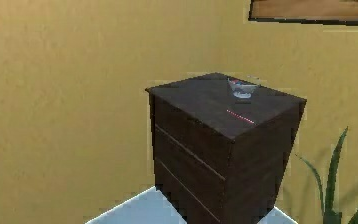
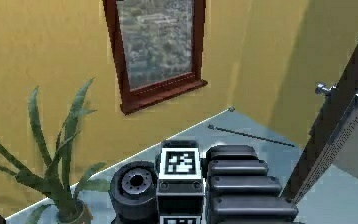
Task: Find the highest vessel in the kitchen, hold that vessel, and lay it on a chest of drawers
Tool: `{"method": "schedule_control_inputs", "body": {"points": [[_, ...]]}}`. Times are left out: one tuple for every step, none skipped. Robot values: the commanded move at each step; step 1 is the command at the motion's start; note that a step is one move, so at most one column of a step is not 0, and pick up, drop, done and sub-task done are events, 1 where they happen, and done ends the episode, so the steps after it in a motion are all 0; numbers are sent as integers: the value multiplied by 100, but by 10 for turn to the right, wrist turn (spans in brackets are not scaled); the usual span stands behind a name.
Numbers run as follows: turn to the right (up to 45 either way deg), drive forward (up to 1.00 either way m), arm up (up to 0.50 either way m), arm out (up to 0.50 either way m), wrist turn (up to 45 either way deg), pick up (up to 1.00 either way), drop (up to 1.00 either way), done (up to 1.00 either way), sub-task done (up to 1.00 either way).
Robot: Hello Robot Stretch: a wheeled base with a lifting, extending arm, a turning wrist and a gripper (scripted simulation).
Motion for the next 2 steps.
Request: {"method": "schedule_control_inputs", "body": {"points": [[-60,0,0,0,0,0,0,0,0],[0,30,0,0,0,0,0,0,0]]}}
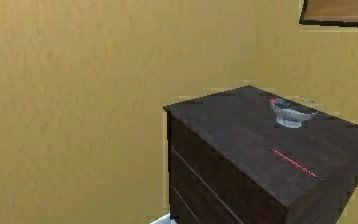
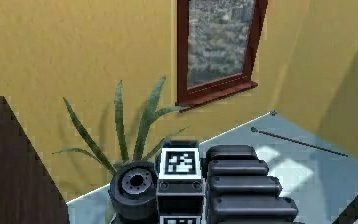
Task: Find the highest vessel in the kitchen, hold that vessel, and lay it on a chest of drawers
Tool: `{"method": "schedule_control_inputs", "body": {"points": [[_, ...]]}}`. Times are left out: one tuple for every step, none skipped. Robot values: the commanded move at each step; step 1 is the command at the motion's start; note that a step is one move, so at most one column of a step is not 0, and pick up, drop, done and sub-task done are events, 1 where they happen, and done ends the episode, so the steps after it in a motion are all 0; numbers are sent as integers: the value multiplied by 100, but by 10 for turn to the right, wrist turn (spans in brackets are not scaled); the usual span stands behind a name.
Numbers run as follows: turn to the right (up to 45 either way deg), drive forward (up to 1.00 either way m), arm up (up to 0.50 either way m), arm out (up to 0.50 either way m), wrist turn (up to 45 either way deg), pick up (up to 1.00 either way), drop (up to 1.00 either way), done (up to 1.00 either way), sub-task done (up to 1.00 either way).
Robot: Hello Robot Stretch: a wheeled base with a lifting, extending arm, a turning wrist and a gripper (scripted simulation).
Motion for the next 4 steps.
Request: {"method": "schedule_control_inputs", "body": {"points": [[-60,0,0,0,0,0,0,0,0],[0,65,0,0,0,0,0,0,0],[450,0,0,0,0,0,0,0,0],[450,0,0,0,0,0,0,0,0]]}}
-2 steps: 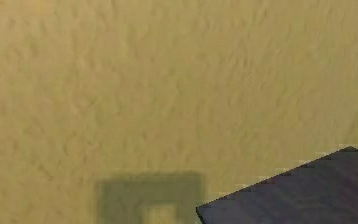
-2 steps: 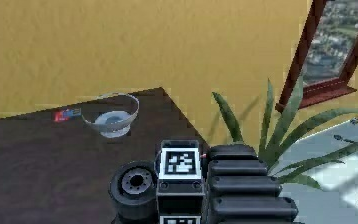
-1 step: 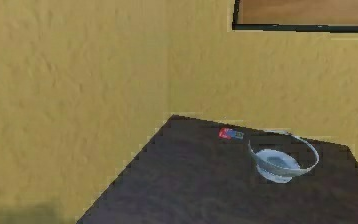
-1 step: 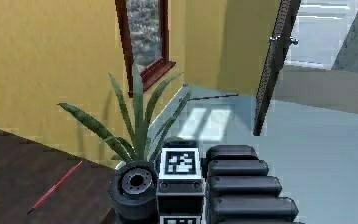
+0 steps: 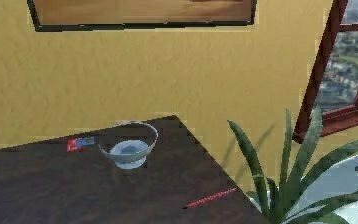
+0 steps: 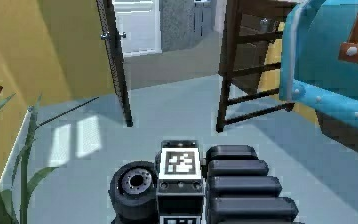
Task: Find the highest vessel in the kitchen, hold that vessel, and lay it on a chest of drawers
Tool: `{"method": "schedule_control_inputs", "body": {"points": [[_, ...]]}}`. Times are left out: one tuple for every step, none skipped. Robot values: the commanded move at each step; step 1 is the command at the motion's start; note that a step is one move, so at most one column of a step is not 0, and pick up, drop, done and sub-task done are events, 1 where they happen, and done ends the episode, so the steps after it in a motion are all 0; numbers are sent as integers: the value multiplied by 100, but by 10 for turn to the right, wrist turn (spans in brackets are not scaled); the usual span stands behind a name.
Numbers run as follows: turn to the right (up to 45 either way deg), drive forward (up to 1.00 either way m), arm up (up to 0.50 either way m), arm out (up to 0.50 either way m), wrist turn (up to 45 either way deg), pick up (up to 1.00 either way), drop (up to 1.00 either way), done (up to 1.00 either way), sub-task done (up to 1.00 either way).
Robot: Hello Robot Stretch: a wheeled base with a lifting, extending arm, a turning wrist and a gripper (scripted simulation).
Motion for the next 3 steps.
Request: {"method": "schedule_control_inputs", "body": {"points": [[450,0,0,0,0,0,0,0,0],[30,0,0,0,0,0,0,0,0],[-450,0,0,0,0,0,0,0,0]]}}
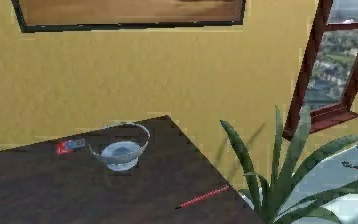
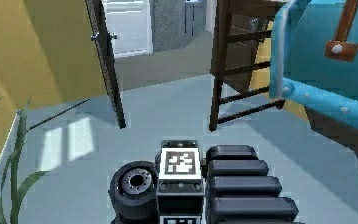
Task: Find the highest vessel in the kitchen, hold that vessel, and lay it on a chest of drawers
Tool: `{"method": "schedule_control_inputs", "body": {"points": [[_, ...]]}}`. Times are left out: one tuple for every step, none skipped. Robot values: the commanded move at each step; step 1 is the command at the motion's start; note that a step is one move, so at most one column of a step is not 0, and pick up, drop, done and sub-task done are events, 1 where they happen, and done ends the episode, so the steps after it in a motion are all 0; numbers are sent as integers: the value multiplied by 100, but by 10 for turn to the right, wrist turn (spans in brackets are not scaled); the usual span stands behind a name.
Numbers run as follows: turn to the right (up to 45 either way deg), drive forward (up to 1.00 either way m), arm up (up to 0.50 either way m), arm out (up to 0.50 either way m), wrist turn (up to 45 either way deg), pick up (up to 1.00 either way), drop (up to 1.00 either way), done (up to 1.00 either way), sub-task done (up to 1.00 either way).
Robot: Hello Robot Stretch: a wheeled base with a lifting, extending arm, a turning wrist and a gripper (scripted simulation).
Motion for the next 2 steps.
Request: {"method": "schedule_control_inputs", "body": {"points": [[-450,0,0,0,0,0,0,0,0],[-390,0,0,0,0,0,0,0,0]]}}
